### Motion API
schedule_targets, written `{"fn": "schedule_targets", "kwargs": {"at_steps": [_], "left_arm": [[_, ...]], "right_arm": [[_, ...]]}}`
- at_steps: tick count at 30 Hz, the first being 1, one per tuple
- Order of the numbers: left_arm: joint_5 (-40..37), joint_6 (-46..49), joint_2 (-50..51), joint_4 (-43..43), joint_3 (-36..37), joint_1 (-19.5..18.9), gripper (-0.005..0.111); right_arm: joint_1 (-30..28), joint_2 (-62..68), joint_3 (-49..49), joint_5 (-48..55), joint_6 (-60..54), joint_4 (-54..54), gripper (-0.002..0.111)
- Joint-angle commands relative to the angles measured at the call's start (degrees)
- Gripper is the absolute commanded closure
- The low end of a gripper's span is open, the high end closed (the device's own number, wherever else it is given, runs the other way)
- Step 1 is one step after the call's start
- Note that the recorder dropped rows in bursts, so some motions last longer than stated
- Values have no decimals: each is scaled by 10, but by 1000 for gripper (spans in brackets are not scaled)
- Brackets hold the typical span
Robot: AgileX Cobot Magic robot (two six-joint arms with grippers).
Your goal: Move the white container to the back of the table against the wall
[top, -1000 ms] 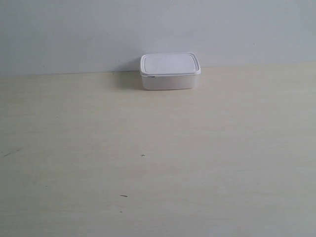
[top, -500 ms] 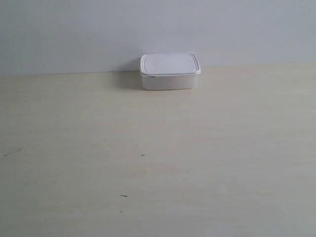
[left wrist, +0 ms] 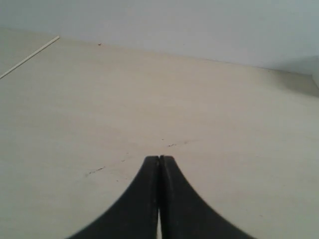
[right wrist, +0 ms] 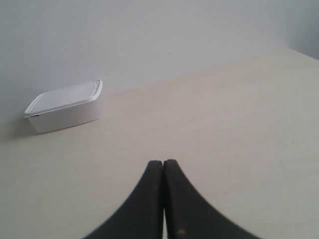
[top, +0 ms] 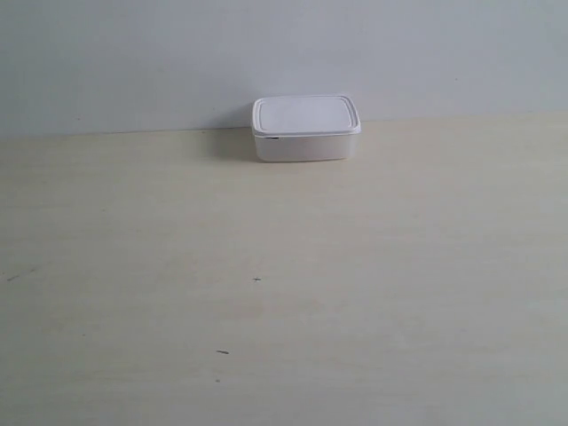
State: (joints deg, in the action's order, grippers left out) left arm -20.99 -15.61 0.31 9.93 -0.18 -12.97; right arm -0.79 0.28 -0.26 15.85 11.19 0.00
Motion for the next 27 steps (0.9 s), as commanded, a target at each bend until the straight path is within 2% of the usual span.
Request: {"fn": "schedule_targets", "kwargs": {"at_steps": [1, 18, 21, 26, 27], "left_arm": [[1, 4, -3, 2, 2, 4, 107], [2, 4, -3, 2, 2, 4, 107], [3, 7, -3, 2, 2, 4, 107], [-3, 128, -3, 3, 2, 4, 107], [-3, 128, -3, 3, 2, 4, 107]], "right_arm": [[-1, -3, 3, -1, -27, -6, 108], [-1, -3, 3, -1, -27, -4, 108], [-1, -3, 3, -1, -67, -4, 108], [-1, -3, 3, 0, -89, -4, 108], [-1, -3, 3, 1, -89, -4, 108]]}}
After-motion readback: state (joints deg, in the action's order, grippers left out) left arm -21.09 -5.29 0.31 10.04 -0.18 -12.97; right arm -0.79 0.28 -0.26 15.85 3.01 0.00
